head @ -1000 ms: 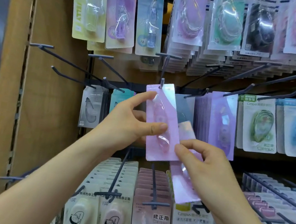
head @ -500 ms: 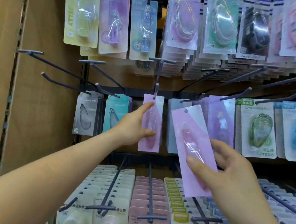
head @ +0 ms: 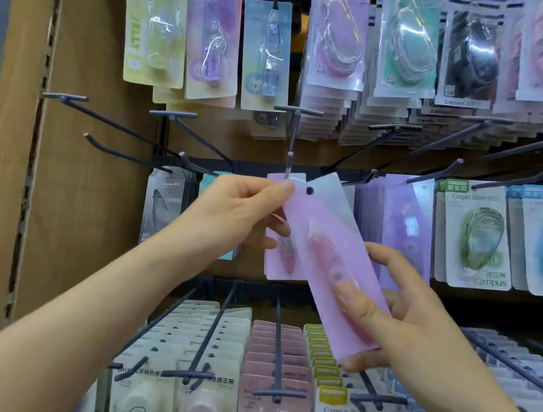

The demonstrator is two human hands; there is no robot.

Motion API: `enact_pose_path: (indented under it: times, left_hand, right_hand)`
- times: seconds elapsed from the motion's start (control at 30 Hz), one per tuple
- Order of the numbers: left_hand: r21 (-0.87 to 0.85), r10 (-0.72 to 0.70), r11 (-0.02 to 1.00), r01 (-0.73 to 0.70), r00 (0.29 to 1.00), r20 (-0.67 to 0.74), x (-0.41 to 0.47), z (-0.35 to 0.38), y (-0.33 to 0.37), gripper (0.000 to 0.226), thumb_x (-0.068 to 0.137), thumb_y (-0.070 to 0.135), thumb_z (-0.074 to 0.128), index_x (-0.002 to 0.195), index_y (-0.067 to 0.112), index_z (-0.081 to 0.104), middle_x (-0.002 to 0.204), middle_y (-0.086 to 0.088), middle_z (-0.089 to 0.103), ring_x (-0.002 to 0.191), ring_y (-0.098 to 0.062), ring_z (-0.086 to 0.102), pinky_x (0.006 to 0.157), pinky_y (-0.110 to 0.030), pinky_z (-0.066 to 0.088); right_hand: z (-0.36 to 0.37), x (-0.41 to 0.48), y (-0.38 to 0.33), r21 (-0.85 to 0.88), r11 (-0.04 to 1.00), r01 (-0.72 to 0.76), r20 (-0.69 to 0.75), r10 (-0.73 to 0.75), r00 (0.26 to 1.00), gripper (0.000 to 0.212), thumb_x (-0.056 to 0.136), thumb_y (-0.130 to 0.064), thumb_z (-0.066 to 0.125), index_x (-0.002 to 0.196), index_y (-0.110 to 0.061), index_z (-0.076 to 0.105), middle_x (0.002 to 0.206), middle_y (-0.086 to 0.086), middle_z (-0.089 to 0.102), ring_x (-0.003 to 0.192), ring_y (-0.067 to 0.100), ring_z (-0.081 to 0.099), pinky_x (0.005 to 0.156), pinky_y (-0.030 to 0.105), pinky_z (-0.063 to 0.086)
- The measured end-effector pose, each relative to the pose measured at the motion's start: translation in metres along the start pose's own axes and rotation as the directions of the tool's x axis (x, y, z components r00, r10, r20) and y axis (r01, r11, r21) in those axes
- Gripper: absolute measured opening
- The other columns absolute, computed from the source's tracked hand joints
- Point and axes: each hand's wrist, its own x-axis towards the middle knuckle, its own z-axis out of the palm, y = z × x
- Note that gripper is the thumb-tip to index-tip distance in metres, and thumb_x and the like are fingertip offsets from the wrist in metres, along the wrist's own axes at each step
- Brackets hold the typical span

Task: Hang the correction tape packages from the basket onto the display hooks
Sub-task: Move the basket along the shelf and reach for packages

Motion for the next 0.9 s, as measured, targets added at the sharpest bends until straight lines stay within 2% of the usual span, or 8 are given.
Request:
enact_pose_path:
  times: [0.17, 0.3, 0.47, 0.57, 0.63, 0.73, 0.8, 0.9]
  left_hand:
    - [-0.162, 0.107, 0.979, -0.12, 0.991, -0.085, -0.004, 0.008, 0.011, 0.01, 0.088, 0.018, 0.067, 0.088, 0.011, 0.074, 0.078, -0.002, 0.074, 0.074, -0.014, 0.07, 0.068, -0.025, 0.06]
    - [-0.186, 0.173, 0.959, -0.212, 0.964, -0.204, -0.003, 0.005, 0.02, 0.004, 0.085, 0.012, 0.071, 0.089, 0.011, 0.073, 0.08, -0.003, 0.073, 0.075, -0.015, 0.069, 0.066, -0.024, 0.058]
    - [0.021, 0.281, 0.957, -0.288, 0.913, -0.296, 0.007, 0.005, 0.028, 0.009, 0.09, 0.016, 0.07, 0.087, 0.024, 0.072, 0.085, 0.004, 0.073, 0.081, -0.011, 0.068, 0.071, -0.022, 0.057]
    - [0.192, 0.324, 0.942, -0.275, 0.894, -0.311, 0.013, 0.001, 0.028, 0.007, 0.091, 0.023, 0.069, 0.09, 0.029, 0.071, 0.088, 0.012, 0.072, 0.084, -0.008, 0.069, 0.069, -0.016, 0.054]
    - [0.236, 0.319, 0.939, -0.251, 0.893, -0.317, 0.015, -0.002, 0.027, 0.009, 0.091, 0.024, 0.07, 0.087, 0.032, 0.071, 0.087, 0.014, 0.072, 0.083, -0.007, 0.069, 0.07, -0.018, 0.056]
    - [0.224, 0.265, 0.953, -0.205, 0.921, -0.285, 0.017, -0.004, 0.03, 0.013, 0.09, 0.022, 0.071, 0.081, 0.03, 0.072, 0.085, 0.009, 0.073, 0.082, -0.01, 0.07, 0.067, -0.018, 0.056]
    - [0.132, 0.162, 0.983, -0.131, 0.951, -0.262, 0.021, -0.007, 0.032, 0.012, 0.089, 0.019, 0.071, 0.079, 0.026, 0.075, 0.084, 0.003, 0.074, 0.082, -0.014, 0.071, 0.069, -0.022, 0.058]
    - [-0.089, -0.029, 0.996, 0.011, 0.979, -0.201, 0.024, -0.009, 0.034, 0.01, 0.089, 0.013, 0.069, 0.081, 0.016, 0.075, 0.081, -0.001, 0.073, 0.079, -0.017, 0.07, 0.069, -0.028, 0.058]
  right_hand:
    - [0.008, 0.003, 0.004, 0.042, 0.998, 0.045, 0.06, -0.048, 0.997, 0.024, 0.073, -0.037, 0.065, 0.096, -0.045, 0.068, 0.092, 0.001, 0.074, 0.079, 0.016, 0.069, 0.072, 0.046, 0.062]
    - [0.011, 0.007, 0.004, 0.069, 0.996, 0.049, 0.092, -0.056, 0.994, 0.027, 0.082, -0.035, 0.059, 0.107, -0.033, 0.069, 0.1, 0.001, 0.075, 0.091, 0.016, 0.072, 0.081, 0.039, 0.061]
    - [0.018, 0.015, 0.001, 0.09, 0.996, -0.007, 0.058, 0.001, 0.998, 0.024, 0.092, -0.034, 0.055, 0.111, -0.026, 0.069, 0.103, 0.011, 0.074, 0.096, 0.021, 0.073, 0.081, 0.03, 0.06]
    - [0.022, 0.019, 0.002, 0.131, 0.989, -0.063, 0.042, 0.058, 0.997, 0.024, 0.102, -0.023, 0.048, 0.107, -0.02, 0.072, 0.105, 0.009, 0.074, 0.096, 0.024, 0.073, 0.079, 0.03, 0.06]
    - [0.024, 0.019, 0.002, 0.129, 0.987, -0.098, 0.052, 0.092, 0.994, 0.028, 0.105, -0.014, 0.044, 0.105, -0.017, 0.072, 0.103, 0.007, 0.076, 0.092, 0.023, 0.074, 0.077, 0.028, 0.06]
    - [0.027, 0.019, 0.002, -0.009, 0.994, -0.105, 0.048, 0.105, 0.993, 0.025, 0.104, -0.011, 0.044, 0.101, -0.013, 0.069, 0.088, 0.01, 0.077, 0.074, 0.021, 0.075, 0.064, 0.027, 0.061]
    - [0.029, 0.018, 0.002, -0.166, 0.985, -0.054, 0.031, 0.06, 0.998, 0.022, 0.103, -0.014, 0.047, 0.088, -0.011, 0.064, 0.072, 0.013, 0.073, 0.058, 0.021, 0.07, 0.053, 0.03, 0.058]
    - [0.028, 0.015, 0.004, -0.456, 0.886, 0.08, -0.008, -0.094, 0.996, 0.028, 0.1, -0.021, 0.054, 0.073, -0.016, 0.053, 0.063, 0.005, 0.069, 0.055, 0.015, 0.067, 0.06, 0.038, 0.059]
